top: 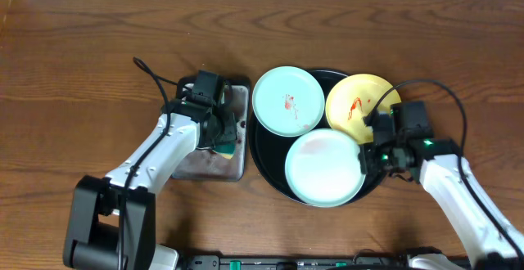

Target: Clean dirty plates on tray and stack at the side

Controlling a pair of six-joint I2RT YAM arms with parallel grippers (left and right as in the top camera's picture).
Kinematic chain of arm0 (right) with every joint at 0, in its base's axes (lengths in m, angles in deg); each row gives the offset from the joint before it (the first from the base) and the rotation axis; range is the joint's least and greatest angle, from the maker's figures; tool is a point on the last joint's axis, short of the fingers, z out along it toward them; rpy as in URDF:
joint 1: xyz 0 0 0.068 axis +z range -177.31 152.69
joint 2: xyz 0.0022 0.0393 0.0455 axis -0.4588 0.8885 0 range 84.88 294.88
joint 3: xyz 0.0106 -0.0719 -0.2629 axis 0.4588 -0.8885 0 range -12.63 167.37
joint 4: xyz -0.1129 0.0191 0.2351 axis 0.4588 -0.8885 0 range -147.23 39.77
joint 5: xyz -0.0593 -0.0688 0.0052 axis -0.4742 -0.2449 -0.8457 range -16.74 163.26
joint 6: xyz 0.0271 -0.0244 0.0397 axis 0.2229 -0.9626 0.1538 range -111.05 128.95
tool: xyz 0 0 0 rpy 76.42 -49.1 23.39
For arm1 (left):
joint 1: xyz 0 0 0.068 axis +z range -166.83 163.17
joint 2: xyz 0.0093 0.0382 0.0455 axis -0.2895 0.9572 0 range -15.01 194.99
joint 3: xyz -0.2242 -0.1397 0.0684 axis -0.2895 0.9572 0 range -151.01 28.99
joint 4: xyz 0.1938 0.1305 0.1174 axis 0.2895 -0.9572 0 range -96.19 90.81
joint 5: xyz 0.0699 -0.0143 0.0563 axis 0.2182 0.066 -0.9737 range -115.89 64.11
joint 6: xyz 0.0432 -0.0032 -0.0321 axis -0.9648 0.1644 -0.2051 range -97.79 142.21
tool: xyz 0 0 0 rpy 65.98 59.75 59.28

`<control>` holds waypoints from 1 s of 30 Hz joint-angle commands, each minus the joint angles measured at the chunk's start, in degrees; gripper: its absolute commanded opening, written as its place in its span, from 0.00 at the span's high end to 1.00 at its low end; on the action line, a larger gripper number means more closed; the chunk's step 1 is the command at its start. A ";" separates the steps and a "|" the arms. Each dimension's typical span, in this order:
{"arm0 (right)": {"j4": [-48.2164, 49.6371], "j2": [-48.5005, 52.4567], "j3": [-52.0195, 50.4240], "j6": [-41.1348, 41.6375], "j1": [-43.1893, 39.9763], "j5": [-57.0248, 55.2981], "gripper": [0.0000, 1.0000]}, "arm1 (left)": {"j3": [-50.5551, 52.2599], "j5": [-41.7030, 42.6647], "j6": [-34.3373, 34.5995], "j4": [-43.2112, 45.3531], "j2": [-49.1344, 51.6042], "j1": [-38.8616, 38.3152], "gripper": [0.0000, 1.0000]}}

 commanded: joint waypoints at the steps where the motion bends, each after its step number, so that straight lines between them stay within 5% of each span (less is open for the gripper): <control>1: 1.36 -6.49 3.61 -0.85 0.59 -7.89 0.99 | 0.76 -0.81 -1.90 1.27 0.83 0.37 0.87; 4: 2.91 -9.73 4.57 -0.87 0.63 -12.72 0.99 | 0.76 -2.54 -1.88 1.42 0.85 0.37 0.83; 6: 3.91 -11.91 4.81 -1.20 1.55 -19.10 0.99 | 0.76 -4.15 -1.88 1.40 0.85 0.37 0.55; 7: 4.07 -12.31 4.83 -1.75 2.19 -21.59 0.99 | 0.76 -4.15 -1.88 1.40 0.85 0.35 0.50; 21: 8.61 -12.57 4.92 -7.80 25.16 -56.35 0.99 | 3.58 -4.13 -1.86 -1.16 0.98 0.35 0.39; 30: 13.81 -12.57 4.92 -15.13 32.30 -63.10 0.99 | 5.81 -4.11 -1.62 -1.01 1.07 0.35 0.37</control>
